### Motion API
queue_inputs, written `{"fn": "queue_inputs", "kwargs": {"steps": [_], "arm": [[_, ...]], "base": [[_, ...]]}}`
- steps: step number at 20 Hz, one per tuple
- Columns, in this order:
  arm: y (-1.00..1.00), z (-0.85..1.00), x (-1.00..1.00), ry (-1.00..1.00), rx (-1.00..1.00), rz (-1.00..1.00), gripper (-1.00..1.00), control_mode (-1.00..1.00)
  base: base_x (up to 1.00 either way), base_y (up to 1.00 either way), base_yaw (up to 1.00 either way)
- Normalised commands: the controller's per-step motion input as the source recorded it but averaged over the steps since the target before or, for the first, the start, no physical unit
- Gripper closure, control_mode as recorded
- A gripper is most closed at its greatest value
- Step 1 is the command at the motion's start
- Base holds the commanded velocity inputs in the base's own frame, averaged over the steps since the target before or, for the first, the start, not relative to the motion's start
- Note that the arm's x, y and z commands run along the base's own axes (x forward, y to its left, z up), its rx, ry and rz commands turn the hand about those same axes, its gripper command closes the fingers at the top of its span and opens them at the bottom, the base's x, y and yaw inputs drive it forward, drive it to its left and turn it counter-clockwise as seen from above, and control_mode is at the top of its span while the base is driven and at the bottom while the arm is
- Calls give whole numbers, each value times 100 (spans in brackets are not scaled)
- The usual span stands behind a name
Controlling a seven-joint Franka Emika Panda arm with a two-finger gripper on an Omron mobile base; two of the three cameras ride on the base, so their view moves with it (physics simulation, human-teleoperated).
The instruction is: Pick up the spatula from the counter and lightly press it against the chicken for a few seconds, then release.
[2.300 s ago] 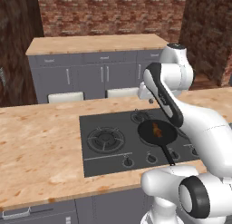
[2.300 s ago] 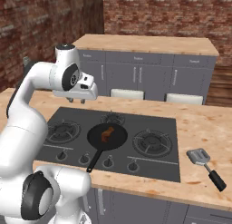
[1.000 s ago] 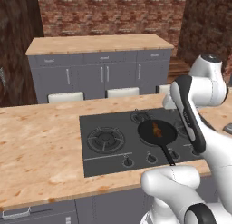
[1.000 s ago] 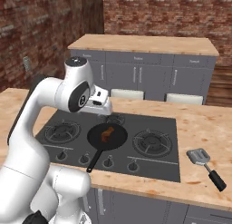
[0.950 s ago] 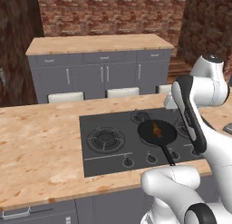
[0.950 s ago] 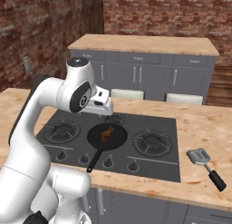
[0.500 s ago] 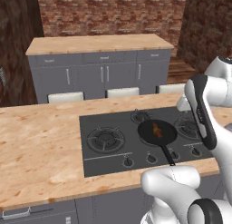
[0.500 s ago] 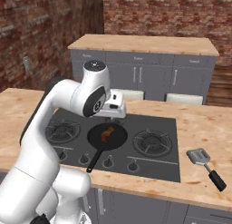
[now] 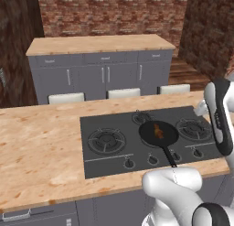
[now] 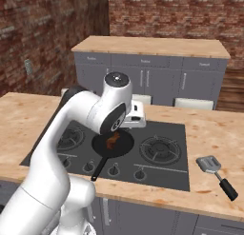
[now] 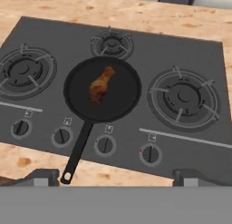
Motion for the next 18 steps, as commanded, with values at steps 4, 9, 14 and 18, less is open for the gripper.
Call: {"fn": "queue_inputs", "kwargs": {"steps": [4,9,14,18], "arm": [[-42,-13,-22,-10,-4,3,-100,-100],[-37,-2,-9,-7,-2,2,-100,-100],[-47,-2,-1,3,-7,1,-100,-100],[-45,0,1,25,-4,0,-100,-100]], "base": [[0,0,0],[0,0,0],[0,0,0],[0,0,0]]}}
